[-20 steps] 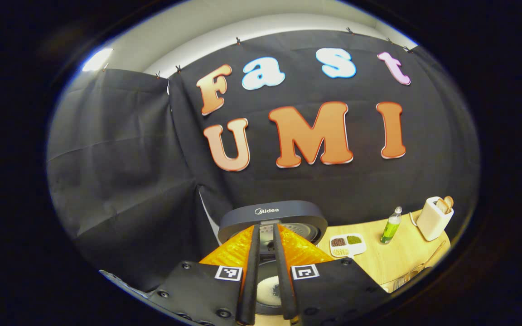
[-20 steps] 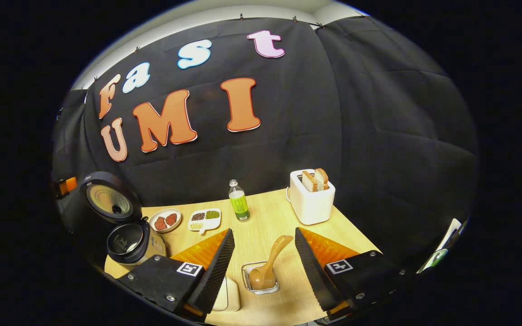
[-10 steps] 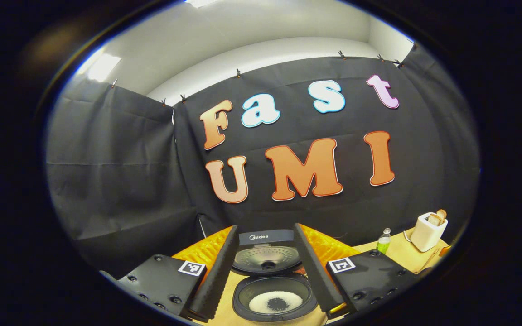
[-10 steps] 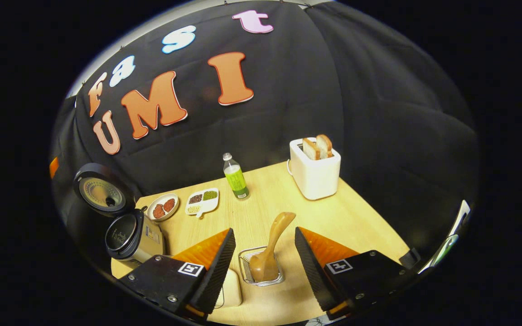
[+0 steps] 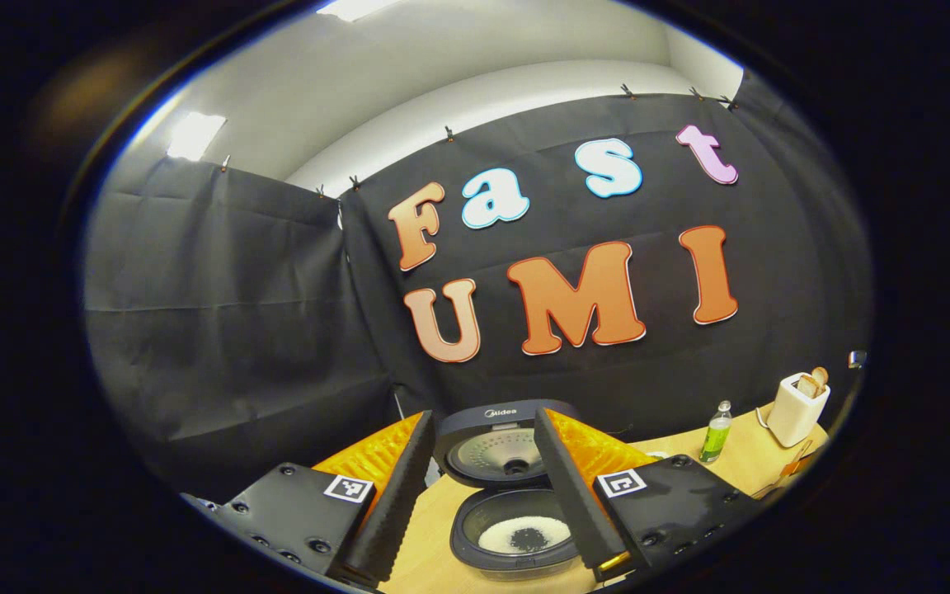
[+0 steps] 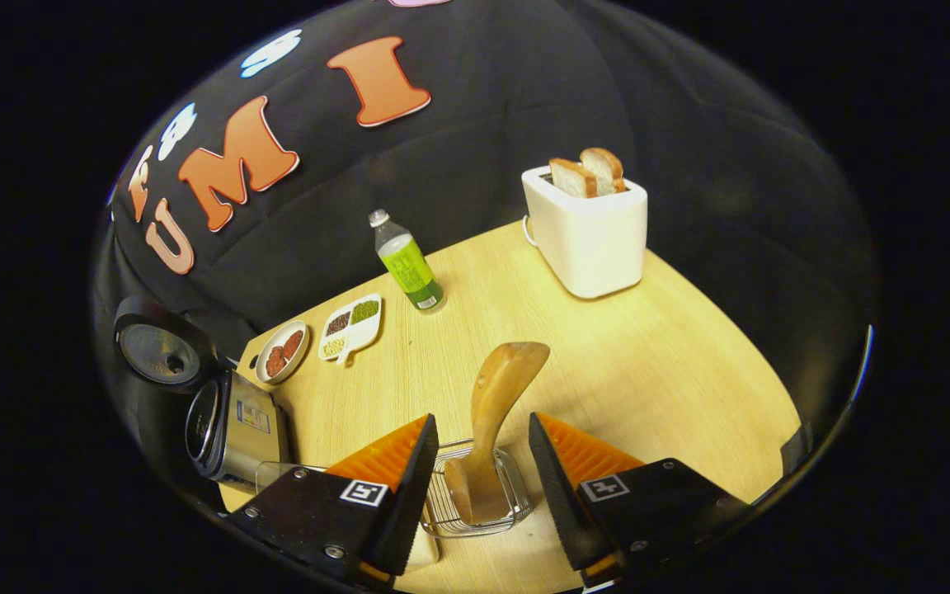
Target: Close the left gripper, press the button to open the rice cooker; take a wooden spoon from the chopstick holder with the right hand, scoop a spoonful of rice and pour it into the rice cooker, then put the wooden spoon back into the chopstick holder.
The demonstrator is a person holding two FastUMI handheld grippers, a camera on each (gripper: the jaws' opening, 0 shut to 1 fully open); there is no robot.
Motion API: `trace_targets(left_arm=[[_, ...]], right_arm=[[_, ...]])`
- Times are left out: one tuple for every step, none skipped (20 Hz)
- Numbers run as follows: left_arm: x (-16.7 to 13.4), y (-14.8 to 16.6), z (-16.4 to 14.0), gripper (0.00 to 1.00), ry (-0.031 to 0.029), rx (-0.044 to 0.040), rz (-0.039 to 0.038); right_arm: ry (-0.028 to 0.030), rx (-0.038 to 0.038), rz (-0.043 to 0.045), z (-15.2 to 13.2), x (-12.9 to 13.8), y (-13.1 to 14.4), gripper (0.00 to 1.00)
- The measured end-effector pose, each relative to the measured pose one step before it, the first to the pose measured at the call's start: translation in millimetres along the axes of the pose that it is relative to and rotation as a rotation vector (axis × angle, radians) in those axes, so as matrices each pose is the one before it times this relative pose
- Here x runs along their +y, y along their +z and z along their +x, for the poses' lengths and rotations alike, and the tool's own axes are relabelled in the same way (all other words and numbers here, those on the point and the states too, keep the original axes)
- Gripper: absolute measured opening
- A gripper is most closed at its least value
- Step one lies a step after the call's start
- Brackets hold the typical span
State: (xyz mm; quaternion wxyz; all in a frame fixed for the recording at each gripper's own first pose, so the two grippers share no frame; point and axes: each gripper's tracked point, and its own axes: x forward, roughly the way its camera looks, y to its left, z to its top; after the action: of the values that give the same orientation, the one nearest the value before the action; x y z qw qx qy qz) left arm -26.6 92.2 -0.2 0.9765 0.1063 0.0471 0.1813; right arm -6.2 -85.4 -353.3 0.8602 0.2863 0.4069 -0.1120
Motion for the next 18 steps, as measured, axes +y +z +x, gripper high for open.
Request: trace_targets(left_arm=[[2.33,0.54,-4.11,0.87,0.01151,-0.00088,0.00529],[1.17,0.16,-2.75,0.87,0.00815,0.00058,0.00473],[0.3,-0.21,-2.47,0.87,0.00514,0.00142,0.00556],[-0.78,-1.9,-1.23,0.88,0.00185,0.00269,0.00356],[-2.34,-0.78,-0.6,0.88,-0.00363,0.0033,0.00072],[-1.42,-0.94,0.02,0.88,-0.00319,0.00376,0.00033],[-2.55,-1.02,1.31,0.89,-0.00601,0.00434,-0.00062],[-2.65,-1.33,0.74,0.89,-0.00769,0.00122,-0.00134],[-1.83,1.0,0.58,0.89,-0.00407,-0.00068,0.00025],[-0.98,-0.27,-0.31,0.89,-0.00633,-0.00367,0.00049],[-1.46,2.17,0.44,0.9,-0.00757,-0.00621,-0.00072],[-1.41,0.39,0.31,0.9,-0.00941,-0.00292,0.00102],[-1.73,-0.29,1.15,0.9,-0.00911,-0.00233,0.00271],[-1.12,-1.25,0.57,0.82,-0.00877,-0.00094,0.0006],[-1.52,-2.04,0.83,0.9,-0.00946,0.00352,-0.00132],[-1.48,-2.46,1.61,0.9,-0.00888,0.00363,-0.00298],[-1.42,-2.11,1.25,0.9,-0.0088,0.00505,-0.00329],[-0.45,-0.84,0.93,0.9,-0.00741,-0.00062,-0.00442]], right_arm=[[0.00552,0.01657,0.00869,6.15,0.9,-2.7,0.61],[-0.01203,0.01123,-0.00072,0.99,-1.9,-5.16,0.53],[-0.00869,0.00767,-0.00938,3.48,-2.0,-2.45,0.34],[-0.00043,-0.00076,-0.00765,-1.81,1.04,-0.21,0.27],[0.00308,-0.00925,-0.00636,0.84,3.46,1.83,0.15],[0.00282,0.00491,-0.00191,0.19,2.11,-3.01,0.18],[-0.00494,0.00719,0.00965,-0.49,-0.07,-1.42,0.16],[-0.00776,-0.0115,0.00973,-0.39,-0.73,1.27,0.15],[-0.00986,-0.00682,0.00607,-3.65,-1.15,-1.1,0.14],[-0.00429,-0.0139,0.00527,-2.72,0.72,0.54,0.13],[-0.01027,-0.01347,0.00433,-3.33,-0.76,-0.74,0.13],[-0.00331,-0.00442,0.00162,-3.51,0.69,-1.33,0.12],[-0.00311,0.00146,0.00313,-5.33,1.08,-2.52,0.12],[-0.00811,-0.00992,-0.00115,-4.27,-0.04,-0.56,0.12],[-0.00547,-0.01461,-0.0086,-3.78,0.57,0.31,0.11],[-0.00353,-0.01119,-0.00942,-4.41,1.18,-0.41,0.12],[-0.00254,-0.01007,-0.00622,-5.52,1.2,-0.1,0.12],[-0.00089,-0.00771,-0.00657,-3.76,2.39,1.89,0.12]])
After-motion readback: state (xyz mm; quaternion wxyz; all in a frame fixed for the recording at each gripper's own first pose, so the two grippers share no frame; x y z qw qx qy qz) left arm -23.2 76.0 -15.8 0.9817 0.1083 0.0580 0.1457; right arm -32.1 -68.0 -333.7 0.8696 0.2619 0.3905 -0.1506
